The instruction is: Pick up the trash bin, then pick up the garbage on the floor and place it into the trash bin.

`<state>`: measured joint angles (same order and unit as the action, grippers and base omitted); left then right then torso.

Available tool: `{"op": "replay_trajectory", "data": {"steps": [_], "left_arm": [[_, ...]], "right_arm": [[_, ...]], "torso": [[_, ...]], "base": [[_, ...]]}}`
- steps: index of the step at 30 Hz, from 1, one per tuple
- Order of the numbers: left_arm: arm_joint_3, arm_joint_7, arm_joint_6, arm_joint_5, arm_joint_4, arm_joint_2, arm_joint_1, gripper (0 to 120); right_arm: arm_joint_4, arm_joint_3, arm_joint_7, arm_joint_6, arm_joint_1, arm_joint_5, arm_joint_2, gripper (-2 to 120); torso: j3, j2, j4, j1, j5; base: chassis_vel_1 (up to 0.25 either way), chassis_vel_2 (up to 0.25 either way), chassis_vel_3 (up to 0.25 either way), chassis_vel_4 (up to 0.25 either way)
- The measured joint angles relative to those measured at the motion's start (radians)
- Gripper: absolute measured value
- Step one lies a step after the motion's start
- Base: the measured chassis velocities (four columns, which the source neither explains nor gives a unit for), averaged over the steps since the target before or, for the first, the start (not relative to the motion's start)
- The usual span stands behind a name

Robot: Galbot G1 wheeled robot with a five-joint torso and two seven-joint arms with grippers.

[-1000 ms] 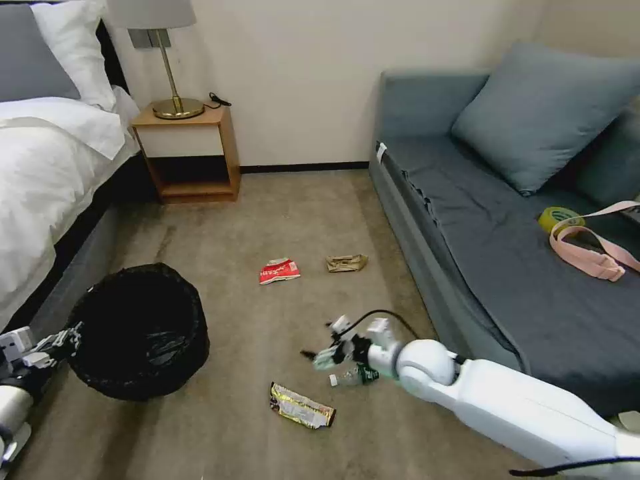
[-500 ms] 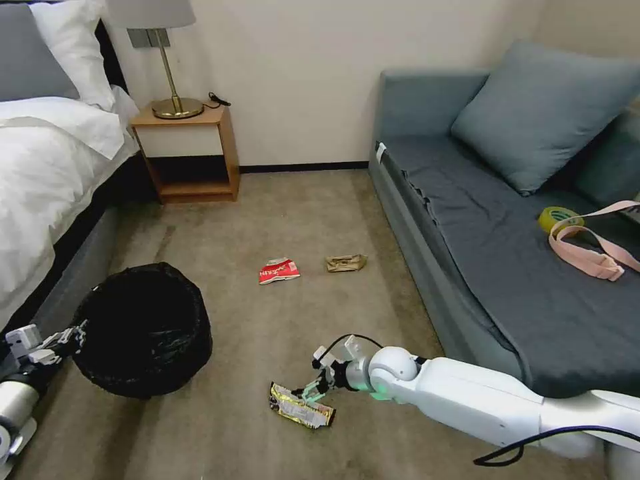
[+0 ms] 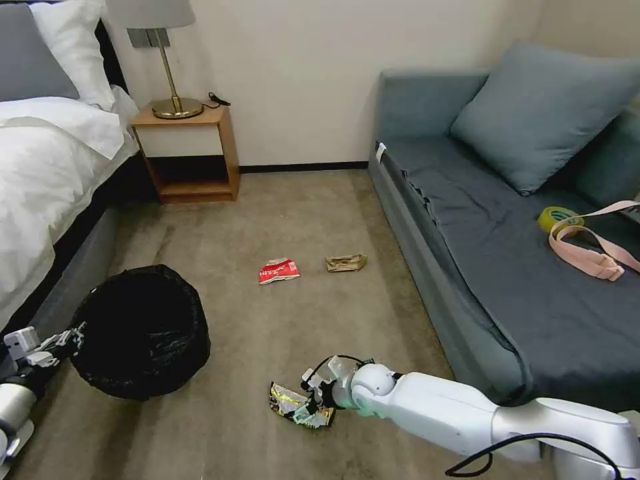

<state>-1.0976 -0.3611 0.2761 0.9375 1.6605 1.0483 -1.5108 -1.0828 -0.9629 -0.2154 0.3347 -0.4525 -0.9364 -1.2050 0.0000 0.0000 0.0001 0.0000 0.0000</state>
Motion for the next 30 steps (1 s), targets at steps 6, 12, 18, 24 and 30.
{"op": "replay_trajectory", "data": {"steps": [6,12,18,24,30], "left_arm": [[-0.005,-0.009,-0.006,0.000,0.004,0.007,-0.010,5],[-0.007,-0.013,-0.011,-0.002,0.006,0.011,-0.015,5],[-0.010,-0.015,-0.013,-0.002,0.007,0.013,-0.018,5],[-0.010,-0.018,-0.013,-0.002,0.005,0.011,-0.019,5],[-0.001,-0.022,-0.017,-0.002,0.001,0.013,-0.019,5]], "right_arm": [[0.063,0.014,-0.011,-0.023,-0.015,0.042,-0.025,100],[0.097,0.030,-0.020,-0.040,-0.025,0.083,-0.038,100],[0.079,0.038,-0.012,-0.043,-0.044,0.102,-0.039,100],[0.041,0.040,0.001,-0.039,-0.061,0.112,-0.032,100],[0.045,0.050,0.014,-0.045,-0.078,0.163,-0.034,100]], "torso": [[0.000,0.000,0.0000,0.000,-0.0001],[0.000,0.000,-0.0001,0.000,0.0000],[0.000,0.000,-0.0002,0.000,-0.0001],[0.000,0.000,-0.0001,0.000,0.0000],[0.000,0.000,-0.0002,0.000,0.0000]], "base": [[0.000,0.000,0.000,0.000],[0.000,0.000,0.000,0.000],[0.000,0.000,0.000,0.000],[0.000,0.000,0.000,0.000],[0.000,0.000,0.000,0.000]]}}
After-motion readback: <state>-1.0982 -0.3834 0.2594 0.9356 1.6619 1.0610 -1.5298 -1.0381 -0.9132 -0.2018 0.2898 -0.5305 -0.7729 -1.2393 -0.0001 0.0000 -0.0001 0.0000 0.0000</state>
